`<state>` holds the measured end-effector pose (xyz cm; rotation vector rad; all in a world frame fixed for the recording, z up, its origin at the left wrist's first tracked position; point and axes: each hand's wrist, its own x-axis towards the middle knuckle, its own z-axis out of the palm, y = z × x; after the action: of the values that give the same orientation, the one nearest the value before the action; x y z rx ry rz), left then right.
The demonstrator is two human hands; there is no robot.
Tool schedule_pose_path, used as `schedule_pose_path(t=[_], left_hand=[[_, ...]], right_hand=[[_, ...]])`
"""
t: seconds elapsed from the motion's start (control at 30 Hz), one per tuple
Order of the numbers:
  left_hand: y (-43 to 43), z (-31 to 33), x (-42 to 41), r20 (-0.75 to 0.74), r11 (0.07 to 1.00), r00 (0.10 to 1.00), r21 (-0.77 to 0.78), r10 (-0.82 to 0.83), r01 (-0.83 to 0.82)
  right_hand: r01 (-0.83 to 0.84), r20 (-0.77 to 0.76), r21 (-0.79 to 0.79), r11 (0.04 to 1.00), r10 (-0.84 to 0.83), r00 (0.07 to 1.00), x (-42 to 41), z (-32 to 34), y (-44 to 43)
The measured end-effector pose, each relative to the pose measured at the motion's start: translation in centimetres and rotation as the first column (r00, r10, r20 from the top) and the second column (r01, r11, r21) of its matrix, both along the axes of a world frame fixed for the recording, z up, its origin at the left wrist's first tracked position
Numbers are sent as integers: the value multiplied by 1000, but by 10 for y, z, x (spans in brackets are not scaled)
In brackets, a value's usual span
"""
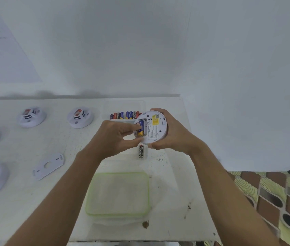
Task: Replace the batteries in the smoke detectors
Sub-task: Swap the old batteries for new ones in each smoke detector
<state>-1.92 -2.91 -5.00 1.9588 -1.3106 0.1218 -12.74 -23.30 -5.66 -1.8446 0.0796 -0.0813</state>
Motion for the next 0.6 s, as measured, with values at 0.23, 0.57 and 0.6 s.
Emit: schedule_pose_path(t=[0.23,0.57,0.6], left_hand=[[-8,-4,-6,-106,970,982,-174,153,-170],[-13,-10,-4,-461,832,823,-270,331,-485],[-14,-10,-4,-510,810,794,-279,330,-516]], right_hand=[[57,53,7,998,-57,997,4,-2,4],[80,58,52,995,-83,995,6,-9,13],[85,59,51,995,-88,994,6,-10,13]])
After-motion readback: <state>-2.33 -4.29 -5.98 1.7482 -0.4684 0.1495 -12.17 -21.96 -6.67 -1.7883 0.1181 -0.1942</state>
